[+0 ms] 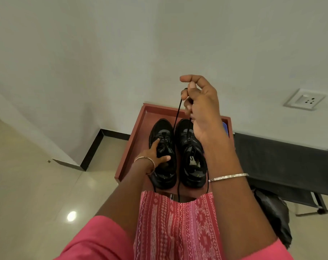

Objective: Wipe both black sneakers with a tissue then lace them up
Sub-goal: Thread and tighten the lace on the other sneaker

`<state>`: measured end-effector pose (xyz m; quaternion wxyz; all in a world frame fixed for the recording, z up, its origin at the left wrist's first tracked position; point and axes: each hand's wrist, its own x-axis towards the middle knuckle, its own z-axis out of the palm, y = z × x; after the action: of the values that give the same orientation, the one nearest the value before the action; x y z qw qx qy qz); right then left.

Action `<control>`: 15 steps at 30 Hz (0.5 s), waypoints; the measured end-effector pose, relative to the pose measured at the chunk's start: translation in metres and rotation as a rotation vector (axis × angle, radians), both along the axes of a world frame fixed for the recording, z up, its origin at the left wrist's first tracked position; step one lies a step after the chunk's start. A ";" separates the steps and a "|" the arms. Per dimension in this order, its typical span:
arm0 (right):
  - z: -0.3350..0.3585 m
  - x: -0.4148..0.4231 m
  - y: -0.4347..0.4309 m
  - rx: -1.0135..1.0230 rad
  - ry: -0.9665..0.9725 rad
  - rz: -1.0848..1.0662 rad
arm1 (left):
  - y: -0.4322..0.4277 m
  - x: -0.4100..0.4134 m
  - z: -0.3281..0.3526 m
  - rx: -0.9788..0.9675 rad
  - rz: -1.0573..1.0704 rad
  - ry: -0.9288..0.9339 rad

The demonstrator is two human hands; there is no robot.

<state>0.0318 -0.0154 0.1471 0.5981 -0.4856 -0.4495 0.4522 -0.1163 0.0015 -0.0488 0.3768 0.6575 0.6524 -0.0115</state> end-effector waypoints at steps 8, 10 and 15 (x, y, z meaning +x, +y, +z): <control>-0.090 -0.012 -0.033 -0.133 -0.572 -0.172 | -0.009 -0.029 0.083 -0.091 0.412 -0.396; -0.121 -0.019 -0.043 -0.299 -0.734 -0.097 | -0.009 -0.031 0.117 -0.031 0.416 -0.433; -0.164 -0.040 -0.066 -0.550 -1.044 0.017 | -0.014 -0.028 0.190 0.167 0.365 -0.522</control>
<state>-0.0086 -0.0812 -0.0168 0.1461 -0.7776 -0.5544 0.2583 -0.1447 -0.0124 0.1410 0.4719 0.5391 0.6396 0.2785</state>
